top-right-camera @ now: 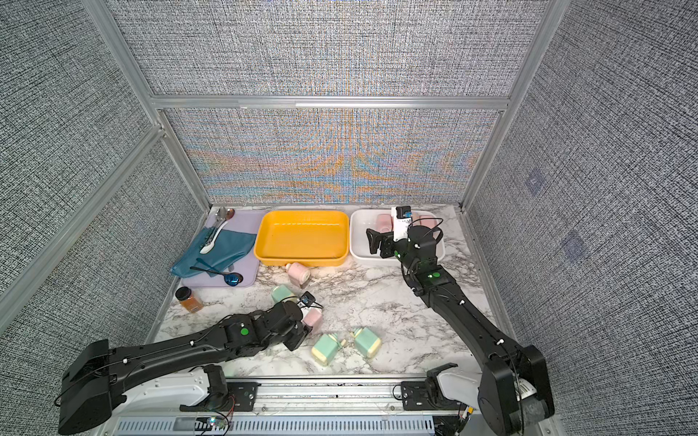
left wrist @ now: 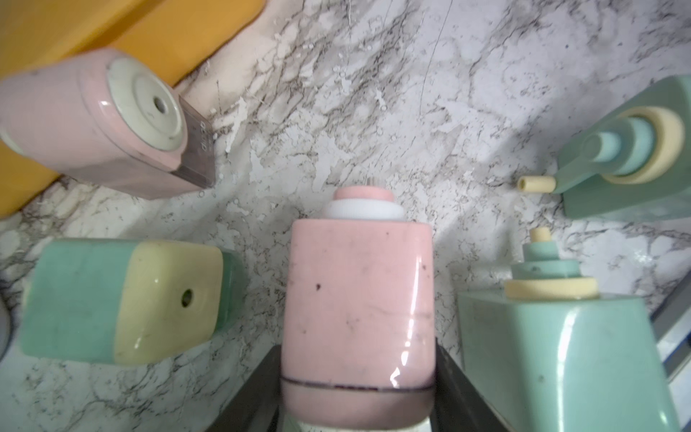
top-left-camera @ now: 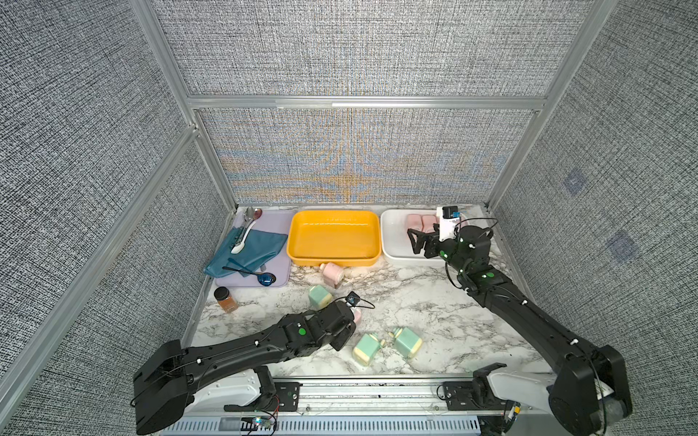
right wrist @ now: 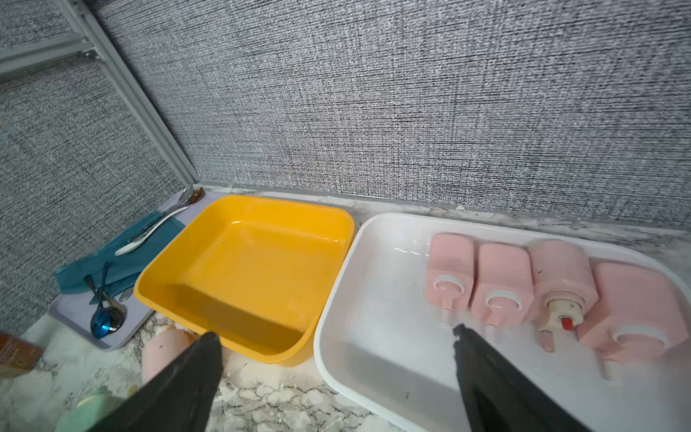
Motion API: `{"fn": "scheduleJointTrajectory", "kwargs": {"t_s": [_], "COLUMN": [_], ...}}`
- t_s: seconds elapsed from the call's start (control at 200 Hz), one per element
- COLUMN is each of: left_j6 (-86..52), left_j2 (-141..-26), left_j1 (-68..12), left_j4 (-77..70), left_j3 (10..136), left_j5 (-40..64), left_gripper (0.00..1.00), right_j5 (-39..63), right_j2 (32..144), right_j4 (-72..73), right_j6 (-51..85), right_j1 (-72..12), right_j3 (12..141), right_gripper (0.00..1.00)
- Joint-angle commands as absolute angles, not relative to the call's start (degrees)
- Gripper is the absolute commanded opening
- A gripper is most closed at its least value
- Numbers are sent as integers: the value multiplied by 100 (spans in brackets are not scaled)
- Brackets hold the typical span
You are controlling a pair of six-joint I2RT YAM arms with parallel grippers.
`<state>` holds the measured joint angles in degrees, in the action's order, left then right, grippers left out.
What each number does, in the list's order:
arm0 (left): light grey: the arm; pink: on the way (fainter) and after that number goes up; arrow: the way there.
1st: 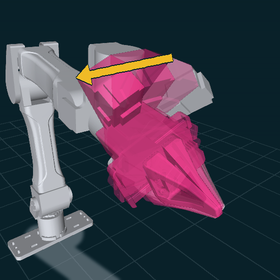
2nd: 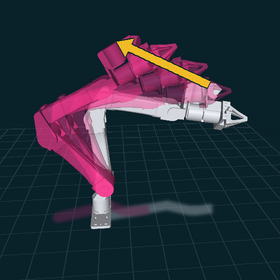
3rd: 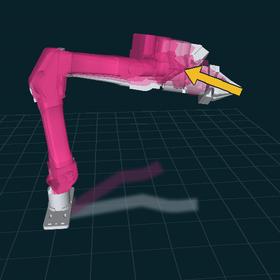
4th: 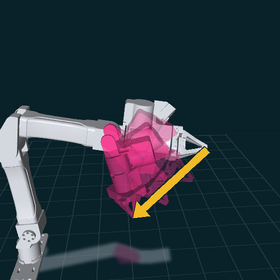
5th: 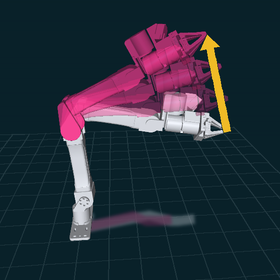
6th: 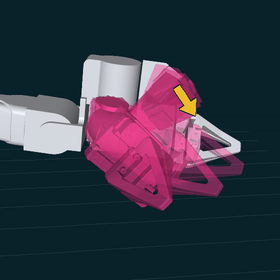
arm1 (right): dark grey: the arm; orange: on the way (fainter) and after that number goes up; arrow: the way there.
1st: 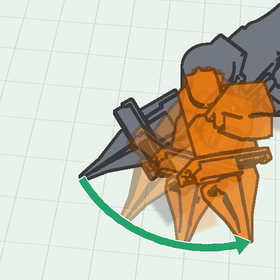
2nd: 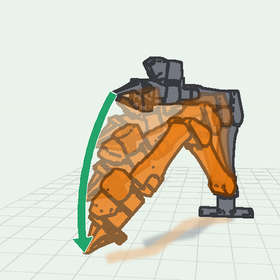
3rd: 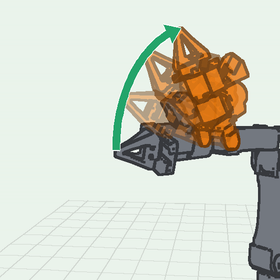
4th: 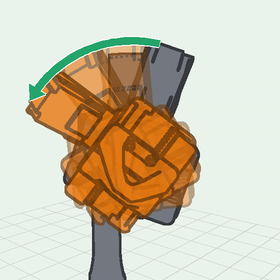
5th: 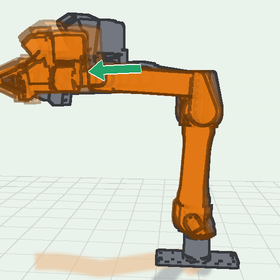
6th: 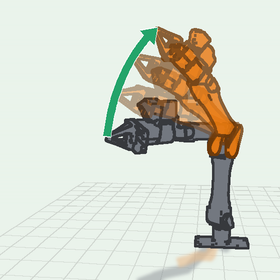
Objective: Place the pencil sharpeners by color into the storage box
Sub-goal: Pick up the pencil sharpener from the center of the board.
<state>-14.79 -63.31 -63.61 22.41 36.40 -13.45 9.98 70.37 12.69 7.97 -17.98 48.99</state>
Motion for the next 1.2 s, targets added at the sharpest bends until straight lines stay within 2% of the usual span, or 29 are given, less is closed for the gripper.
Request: {"fn": "scheduleJointTrajectory", "kwargs": {"t_s": [0.0, 0.185, 0.355, 0.555, 0.666, 0.926, 1.196], "left_j6": [-852, 212, 1006, 1616, 1826, 2065, 2048], "left_j2": [-6239, -6190, -6551, -6885, -7012, -7484, -7555], "left_j1": [-6316, -5966, -5647, -5478, -5430, -5375, -5319], "left_j4": [1928, 1626, 2064, 2296, 2316, 2597, 2527], "left_j3": [3807, 4108, 4689, 5272, 5466, 5943, 5999], "left_j5": [-1385, -683, 110, 685, 1037, 1018, 1186], "left_gripper": [12, 8, 6, 0, 0, 0, 0], "right_j5": [2343, 3422, 4498, 4662, 4867, 5196, 5052], "right_j2": [7133, 7130, 6972, 7133, 7378, 7526, 7302], "right_j4": [994, 409, -279, -1330, -2012, -2823, -2578], "right_j6": [-276, -1825, -3512, -4631, -5128, -5683, -5378], "right_j1": [-1849, -2097, -2364, -2610, -2616, -2619, -2628], "right_j3": [4935, 4925, 4837, 5134, 5485, 5836, 5492], "right_gripper": [99, 99, 99, 99, 99, 98, 98]}}
